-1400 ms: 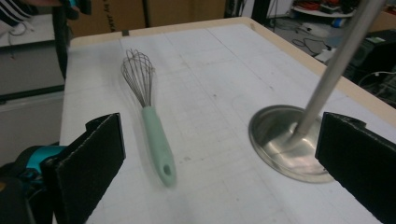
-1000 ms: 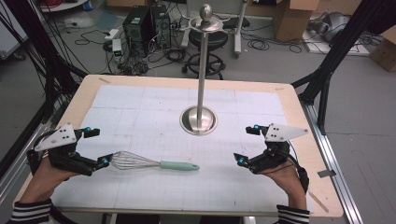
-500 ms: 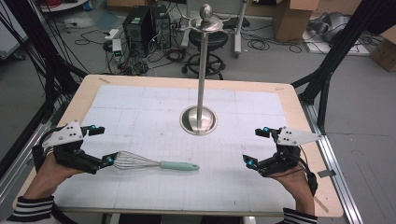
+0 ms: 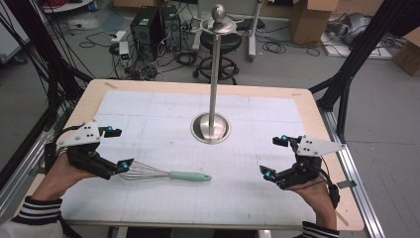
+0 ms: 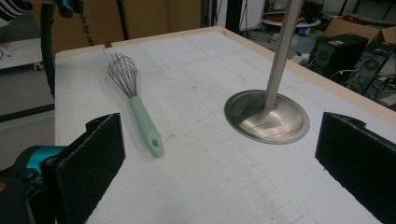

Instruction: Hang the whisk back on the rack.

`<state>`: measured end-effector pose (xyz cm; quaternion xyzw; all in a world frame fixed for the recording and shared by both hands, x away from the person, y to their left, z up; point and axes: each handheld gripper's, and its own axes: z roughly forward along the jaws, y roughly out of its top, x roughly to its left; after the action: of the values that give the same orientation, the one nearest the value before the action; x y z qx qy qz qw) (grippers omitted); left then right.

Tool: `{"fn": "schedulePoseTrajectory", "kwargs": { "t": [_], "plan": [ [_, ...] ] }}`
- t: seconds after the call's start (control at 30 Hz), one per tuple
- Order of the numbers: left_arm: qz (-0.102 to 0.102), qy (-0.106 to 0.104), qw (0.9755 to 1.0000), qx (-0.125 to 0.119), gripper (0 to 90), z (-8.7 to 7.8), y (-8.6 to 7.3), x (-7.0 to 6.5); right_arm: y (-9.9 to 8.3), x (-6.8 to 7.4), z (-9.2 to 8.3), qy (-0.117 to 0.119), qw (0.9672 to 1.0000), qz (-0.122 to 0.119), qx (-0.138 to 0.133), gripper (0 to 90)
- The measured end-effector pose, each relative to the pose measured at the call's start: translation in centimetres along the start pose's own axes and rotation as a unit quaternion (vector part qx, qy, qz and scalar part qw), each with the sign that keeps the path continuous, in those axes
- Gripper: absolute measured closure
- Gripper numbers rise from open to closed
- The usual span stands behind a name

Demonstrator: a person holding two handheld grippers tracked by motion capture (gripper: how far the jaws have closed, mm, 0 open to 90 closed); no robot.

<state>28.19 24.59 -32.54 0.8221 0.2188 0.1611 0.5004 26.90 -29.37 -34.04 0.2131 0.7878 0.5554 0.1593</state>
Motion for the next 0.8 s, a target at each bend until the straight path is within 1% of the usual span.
{"fn": "schedulePoseTrajectory", "kwargs": {
  "t": [0.07,0.13,0.27,0.33,0.4,0.43,0.47,0.53,0.6,0.63,0.7,0.77,0.8],
  "plan": [
    [-0.001,-0.001,1.0,0.002,1.7,0.3,0.2,0.0,0.0,0.0,0.0,0.001,1.0,0.0,0.002,0.5],
    [0.004,-0.007,1.0,0.004,1.7,0.6,0.5,0.0,0.0,0.0,0.0,0.001,1.0,0.0,0.001,0.5],
    [0.006,-0.02,0.9997,0.015,1.7,1.3,1.1,0.1,-0.1,0.1,0.2,0.003,1.0,-0.001,0.004,0.5],
    [0.014,-0.025,0.9994,0.021,1.7,1.7,1.6,0.1,-0.1,0.1,0.2,0.004,1.0,-0.001,0.005,0.5],
    [0.02,-0.037,0.9988,0.026,1.7,2.1,2.1,0.0,-0.1,0.1,0.2,0.006,1.0,-0.001,0.007,0.5],
    [0.031,-0.043,0.9981,0.032,1.7,2.3,2.3,-0.1,-0.1,0.2,0.2,0.006,1.0,0.0,0.007,0.5],
    [0.041,-0.048,0.9973,0.038,1.7,2.5,2.5,-0.1,-0.1,0.2,0.2,0.006,0.9999,0.002,0.012,0.4],
    [0.056,-0.054,0.9957,0.051,1.7,3.0,2.9,-0.4,-0.1,0.2,0.2,0.008,0.9999,0.002,0.011,0.5],
    [0.065,-0.06,0.9939,0.066,1.7,3.6,3.1,-0.5,-0.1,0.2,0.3,0.008,0.9999,0.004,0.014,0.5],
    [0.068,-0.066,0.9926,0.076,1.7,4.0,3.3,-0.6,-0.1,0.2,0.3,0.009,0.9998,0.004,0.015,0.5],
    [0.069,-0.077,0.9908,0.088,1.7,4.6,3.4,-0.7,-0.1,0.2,0.4,0.01,0.9998,0.004,0.015,0.4],
    [0.087,-0.078,0.9878,0.103,1.7,5.5,3.4,-0.6,-0.1,0.3,0.5,0.012,0.9998,0.004,0.016,0.5],
    [0.087,-0.08,0.9867,0.112,1.7,5.7,3.4,-0.6,-0.1,0.3,0.6,0.013,0.9998,0.003,0.016,0.5]
  ]
}}
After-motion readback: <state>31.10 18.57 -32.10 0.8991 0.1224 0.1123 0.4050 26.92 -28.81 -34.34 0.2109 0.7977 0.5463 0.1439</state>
